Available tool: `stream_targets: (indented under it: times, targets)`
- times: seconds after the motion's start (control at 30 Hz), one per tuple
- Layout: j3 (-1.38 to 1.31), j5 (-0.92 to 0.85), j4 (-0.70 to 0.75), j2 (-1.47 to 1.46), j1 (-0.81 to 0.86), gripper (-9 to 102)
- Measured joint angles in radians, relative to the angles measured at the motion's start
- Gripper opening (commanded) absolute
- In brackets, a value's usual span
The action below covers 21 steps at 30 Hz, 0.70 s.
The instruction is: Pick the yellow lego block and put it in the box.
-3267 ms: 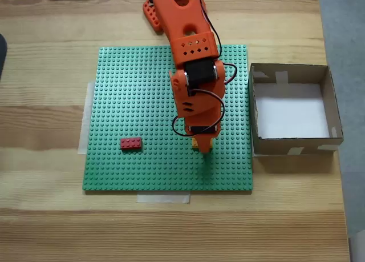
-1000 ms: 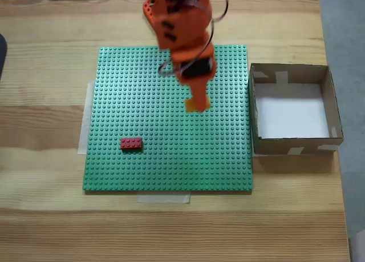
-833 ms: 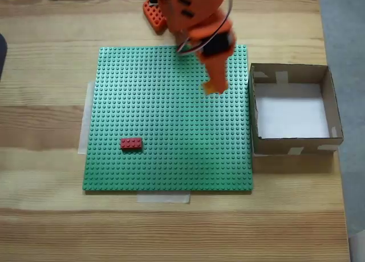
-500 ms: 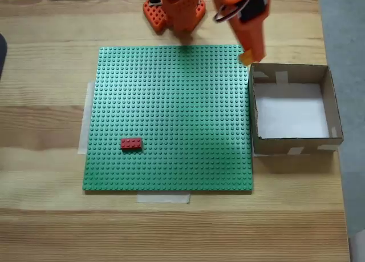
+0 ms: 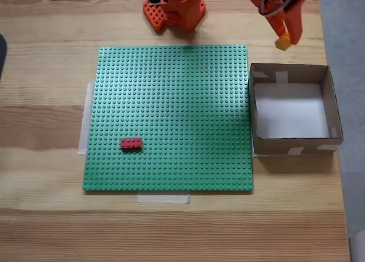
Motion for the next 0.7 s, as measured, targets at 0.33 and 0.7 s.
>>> stream_targets:
  times: [0.33,0.7]
  targets:
    - [0.069,0.0,-0.109,-0.035,0.0,-1]
    - [-0.028,0.0,-0.124,-0.21,0.0,-1]
